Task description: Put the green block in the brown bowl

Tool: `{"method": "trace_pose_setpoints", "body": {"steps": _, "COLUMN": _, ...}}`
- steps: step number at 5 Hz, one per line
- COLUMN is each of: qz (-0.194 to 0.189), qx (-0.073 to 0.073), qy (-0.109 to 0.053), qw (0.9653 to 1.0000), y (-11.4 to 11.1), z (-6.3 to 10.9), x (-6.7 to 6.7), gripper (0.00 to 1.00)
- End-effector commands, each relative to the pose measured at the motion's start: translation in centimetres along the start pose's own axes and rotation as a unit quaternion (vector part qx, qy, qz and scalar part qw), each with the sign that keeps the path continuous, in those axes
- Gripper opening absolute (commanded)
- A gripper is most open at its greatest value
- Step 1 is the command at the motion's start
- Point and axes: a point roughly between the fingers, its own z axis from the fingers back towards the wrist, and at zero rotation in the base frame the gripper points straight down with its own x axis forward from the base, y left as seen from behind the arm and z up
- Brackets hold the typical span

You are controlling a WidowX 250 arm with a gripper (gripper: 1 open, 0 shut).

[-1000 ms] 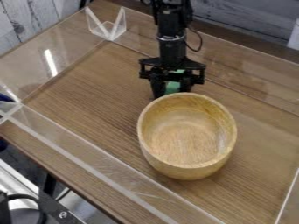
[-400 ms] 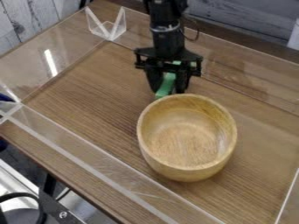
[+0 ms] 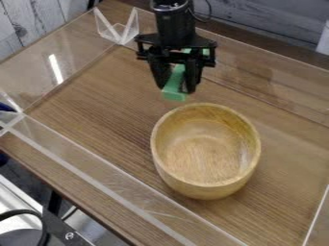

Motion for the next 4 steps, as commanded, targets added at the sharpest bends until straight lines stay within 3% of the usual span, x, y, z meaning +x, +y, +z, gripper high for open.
{"method": "trace_pose_setpoints", "body": {"steps": 1, "qz": -0.053, "qx": -0.004, "qy": -0.030, "qw": 0.9981, "y": -1.9, "z": 1.4, "x": -1.1, "gripper": 0.00}}
{"method": "trace_pose_setpoints", "body": {"steps": 3, "qz": -0.025, "qx": -0.026, "qy": -0.026, "qw": 0.9990, "y": -4.7, "z": 1.4, "x": -4.7, "gripper": 0.00}}
{"method": "trace_pose_setpoints", "body": {"steps": 4, "qz": -0.042, "qx": -0.020, "qy": -0.013, "qw": 0.9988, "y": -5.5, "z": 1.4, "x": -5.5, "gripper": 0.00}}
